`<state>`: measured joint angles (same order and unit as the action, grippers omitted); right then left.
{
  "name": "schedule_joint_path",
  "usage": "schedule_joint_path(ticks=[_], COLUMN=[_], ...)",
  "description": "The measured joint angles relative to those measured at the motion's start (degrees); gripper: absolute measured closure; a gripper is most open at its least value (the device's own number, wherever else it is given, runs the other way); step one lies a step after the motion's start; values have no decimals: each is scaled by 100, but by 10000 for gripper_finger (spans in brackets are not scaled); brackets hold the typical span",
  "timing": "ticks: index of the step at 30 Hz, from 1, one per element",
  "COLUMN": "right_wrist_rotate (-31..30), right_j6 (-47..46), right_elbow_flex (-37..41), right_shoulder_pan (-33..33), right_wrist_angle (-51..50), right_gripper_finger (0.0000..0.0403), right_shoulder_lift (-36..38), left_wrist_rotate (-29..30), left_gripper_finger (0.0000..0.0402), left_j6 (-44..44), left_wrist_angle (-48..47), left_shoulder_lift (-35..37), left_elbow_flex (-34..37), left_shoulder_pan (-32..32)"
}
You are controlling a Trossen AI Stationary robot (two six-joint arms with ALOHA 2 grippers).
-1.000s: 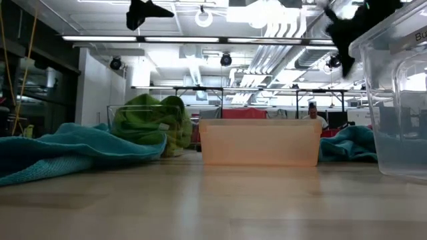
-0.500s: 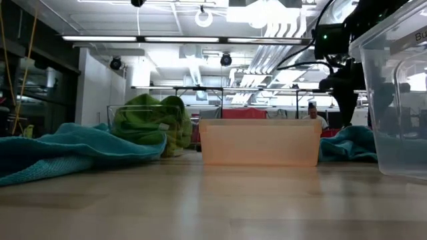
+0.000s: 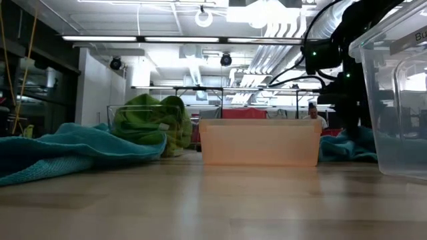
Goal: Sort microfiber towel by color & place in baskets
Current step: Put the top right blue microfiber cloth into the orange bin
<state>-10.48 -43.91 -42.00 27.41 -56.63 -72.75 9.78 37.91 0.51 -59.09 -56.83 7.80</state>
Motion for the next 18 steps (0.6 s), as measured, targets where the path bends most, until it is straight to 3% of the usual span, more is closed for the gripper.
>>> schedule_joint_path(ticks=[3,4,8,12,18], right_wrist_rotate=[13,15,-117,-653,-1652], right_j6=[68,99,60,-134,-15], right_elbow_flex=[-33,-106,-909,-2330,-4436], right_shoulder_pan=[-145,-224,-608,-971,-1229], right_wrist_angle=[-205,-368,-1321,-1985,-1568], right_gripper_finger=[364,382,385,396,399], right_shoulder_lift=[89,153,503,851,992], left_wrist_rotate=[108,115,119,116,298], left_gripper_finger=[161,161,161,161,161], left_j6=[121,146,53,-345,-758], left_wrist_angle=[-50,-55,-62,-89,-325], left_shoulder_lift=[33,64,271,606,973], left_elbow_flex=[-80,-104,-229,-259,-257], left_shoulder_pan=[36,47,88,91,89])
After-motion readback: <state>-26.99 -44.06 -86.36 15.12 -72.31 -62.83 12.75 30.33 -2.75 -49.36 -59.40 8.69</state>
